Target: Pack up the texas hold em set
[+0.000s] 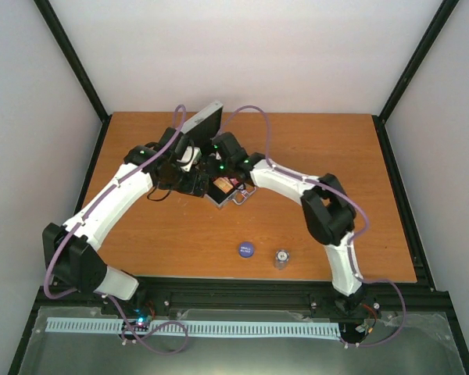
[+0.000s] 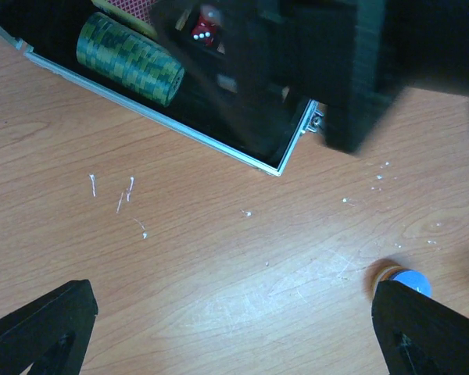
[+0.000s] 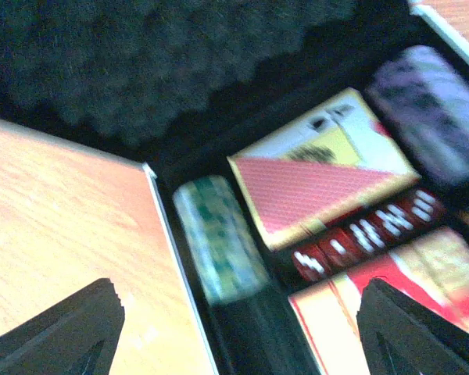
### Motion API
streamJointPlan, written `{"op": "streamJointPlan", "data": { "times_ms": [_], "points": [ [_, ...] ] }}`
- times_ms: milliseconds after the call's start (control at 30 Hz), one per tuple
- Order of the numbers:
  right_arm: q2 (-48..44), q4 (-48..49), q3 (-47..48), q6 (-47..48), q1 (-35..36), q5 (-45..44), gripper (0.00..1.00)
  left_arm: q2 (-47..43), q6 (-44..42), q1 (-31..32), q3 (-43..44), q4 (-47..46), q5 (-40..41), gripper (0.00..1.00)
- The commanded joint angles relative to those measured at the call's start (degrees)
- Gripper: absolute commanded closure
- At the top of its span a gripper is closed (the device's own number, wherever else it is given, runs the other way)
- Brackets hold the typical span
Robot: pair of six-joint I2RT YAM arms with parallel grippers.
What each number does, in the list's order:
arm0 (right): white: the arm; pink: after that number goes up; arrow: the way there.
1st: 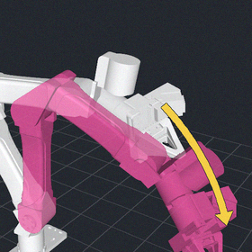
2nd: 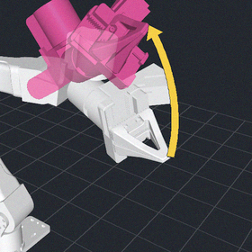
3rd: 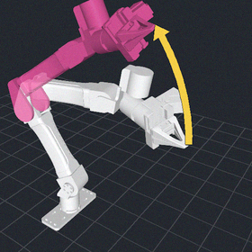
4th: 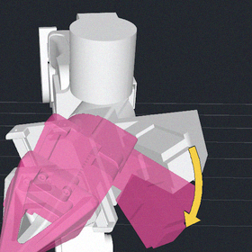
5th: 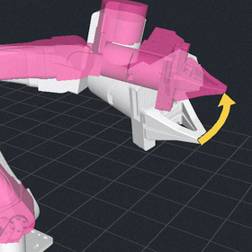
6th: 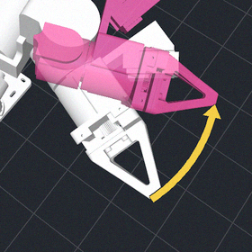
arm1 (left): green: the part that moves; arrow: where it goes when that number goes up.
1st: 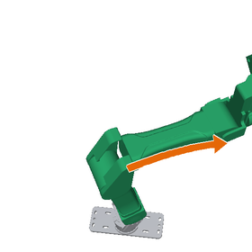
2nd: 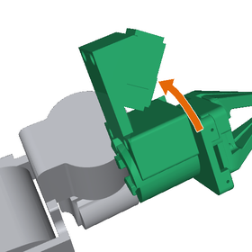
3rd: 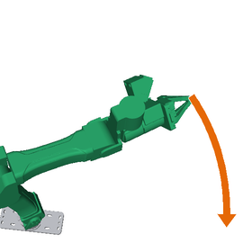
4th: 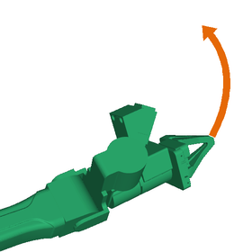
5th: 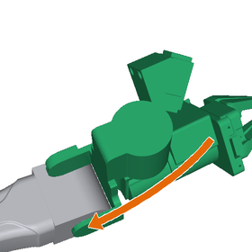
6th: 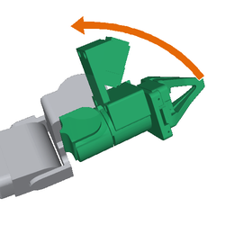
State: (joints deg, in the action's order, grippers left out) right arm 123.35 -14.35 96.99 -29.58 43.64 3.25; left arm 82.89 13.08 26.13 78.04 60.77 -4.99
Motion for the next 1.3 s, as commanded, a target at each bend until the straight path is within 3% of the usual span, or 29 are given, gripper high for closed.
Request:
{"op": "streamJointPlan", "data": {
  "times_ms": [0, 200, 433, 933, 1100, 1267],
  "points": [
    [-10.3, -14.7, -8.5, 5.8, 0.2, -5.2, 0.17, 0.3, -0.5, -0.5, 1.3, -1.5, -1.0, 0.00],
    [-21.1, -33.8, -23.3, 6.3, 0.4, -9.6, 0.15, 1.9, -0.9, -0.5, 1.6, -2.7, -1.6, 0.00],
    [-35.7, -39.2, -38.3, 4.2, 1.3, -7.8, 0.14, 2.9, -0.9, -0.5, 0.9, -3.7, -1.0, 0.00],
    [-40.5, -43.1, -48.0, 1.5, 5.2, 1.2, 0.22, 1.4, 0.2, -0.5, -3.7, -5.0, 1.4, 0.01],
    [-38.6, -42.1, -48.4, 2.9, 5.2, 3.6, 0.32, 2.2, 0.1, -0.5, -3.5, -5.0, 1.4, 0.01],
    [-36.5, -40.9, -47.4, 3.9, 5.2, 5.4, 0.57, 3.2, -0.7, -0.5, -2.9, -4.7, 2.4, 0.01]
  ]
}}
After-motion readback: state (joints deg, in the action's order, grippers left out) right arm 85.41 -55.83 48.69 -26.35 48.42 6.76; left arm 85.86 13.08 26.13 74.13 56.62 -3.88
